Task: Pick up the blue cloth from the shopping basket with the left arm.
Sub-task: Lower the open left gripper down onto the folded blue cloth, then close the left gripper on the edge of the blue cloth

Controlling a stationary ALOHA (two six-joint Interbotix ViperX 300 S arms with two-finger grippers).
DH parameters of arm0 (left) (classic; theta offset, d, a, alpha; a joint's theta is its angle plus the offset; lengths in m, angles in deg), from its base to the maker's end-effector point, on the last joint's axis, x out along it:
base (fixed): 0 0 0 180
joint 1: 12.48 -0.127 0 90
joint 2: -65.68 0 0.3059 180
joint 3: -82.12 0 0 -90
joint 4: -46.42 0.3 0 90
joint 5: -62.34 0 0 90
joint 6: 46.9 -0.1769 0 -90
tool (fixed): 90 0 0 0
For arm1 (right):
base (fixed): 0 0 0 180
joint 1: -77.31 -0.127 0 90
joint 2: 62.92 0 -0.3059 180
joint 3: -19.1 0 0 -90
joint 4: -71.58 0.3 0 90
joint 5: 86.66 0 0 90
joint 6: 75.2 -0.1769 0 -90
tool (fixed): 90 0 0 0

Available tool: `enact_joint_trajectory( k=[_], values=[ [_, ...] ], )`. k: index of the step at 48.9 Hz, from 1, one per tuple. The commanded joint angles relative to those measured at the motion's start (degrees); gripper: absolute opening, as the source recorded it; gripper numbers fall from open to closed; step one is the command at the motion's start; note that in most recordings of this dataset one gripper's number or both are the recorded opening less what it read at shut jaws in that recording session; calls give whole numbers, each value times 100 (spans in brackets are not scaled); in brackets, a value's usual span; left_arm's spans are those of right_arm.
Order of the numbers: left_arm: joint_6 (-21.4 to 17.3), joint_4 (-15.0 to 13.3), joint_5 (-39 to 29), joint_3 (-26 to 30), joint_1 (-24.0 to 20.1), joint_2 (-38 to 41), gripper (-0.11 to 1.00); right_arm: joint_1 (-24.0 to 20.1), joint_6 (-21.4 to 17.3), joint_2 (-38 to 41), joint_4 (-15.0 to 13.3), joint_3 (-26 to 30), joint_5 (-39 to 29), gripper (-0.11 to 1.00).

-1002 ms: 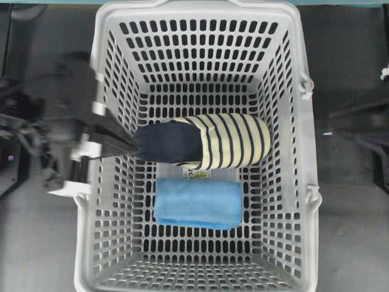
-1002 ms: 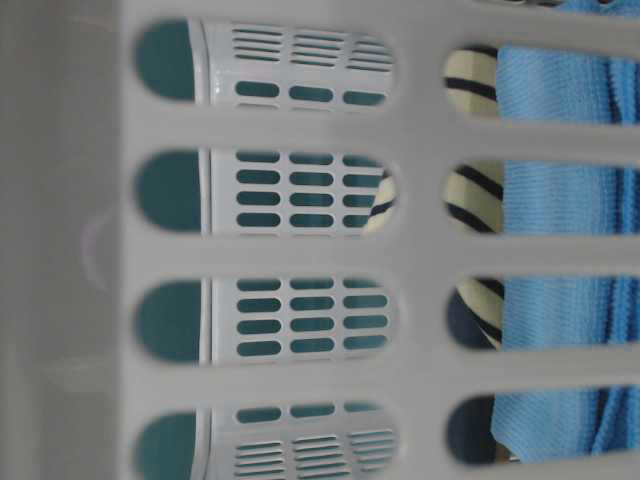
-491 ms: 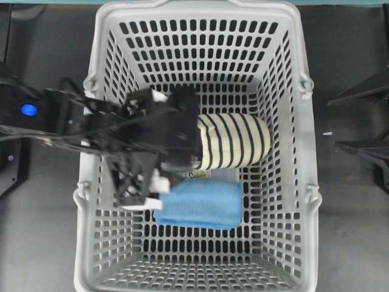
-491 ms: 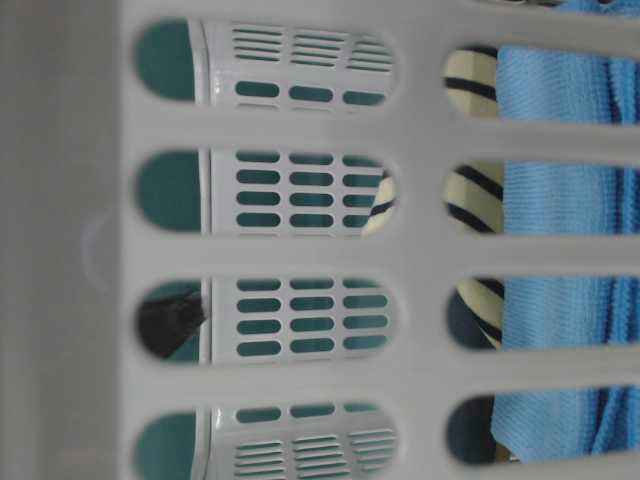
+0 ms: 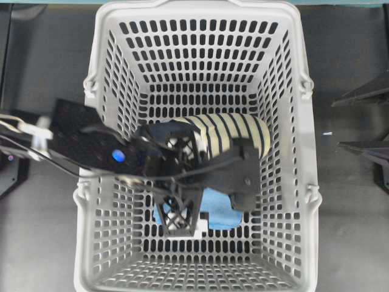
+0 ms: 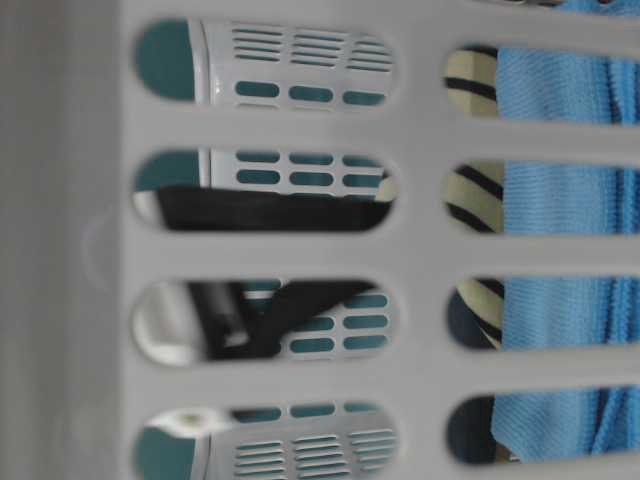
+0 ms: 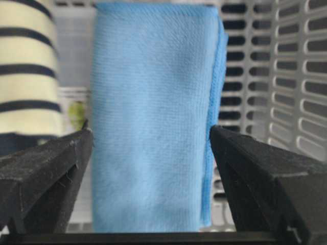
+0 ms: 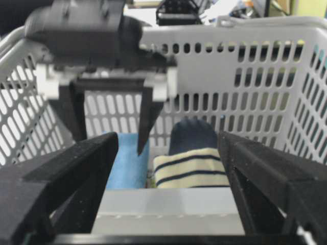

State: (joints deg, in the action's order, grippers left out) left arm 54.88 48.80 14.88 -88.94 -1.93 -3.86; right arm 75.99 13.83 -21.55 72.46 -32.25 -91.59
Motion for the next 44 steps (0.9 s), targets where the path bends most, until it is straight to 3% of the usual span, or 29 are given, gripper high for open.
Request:
enact_joint_trajectory(
  k=[1, 33, 38, 44],
  values=[
    [9, 18, 9, 26, 9, 53, 89, -18, -35, -9, 26, 35, 79, 76],
    [-26, 18, 79, -149, 35, 598, 86, -18, -53, -123, 26, -97, 88, 76],
    [-44, 18, 70, -141, 53, 589, 78, -18, -53, -158, 26, -105, 88, 76],
    [-88, 18, 62, -105, 88, 536, 51, -18, -70, -176, 26, -141, 88, 76]
  ],
)
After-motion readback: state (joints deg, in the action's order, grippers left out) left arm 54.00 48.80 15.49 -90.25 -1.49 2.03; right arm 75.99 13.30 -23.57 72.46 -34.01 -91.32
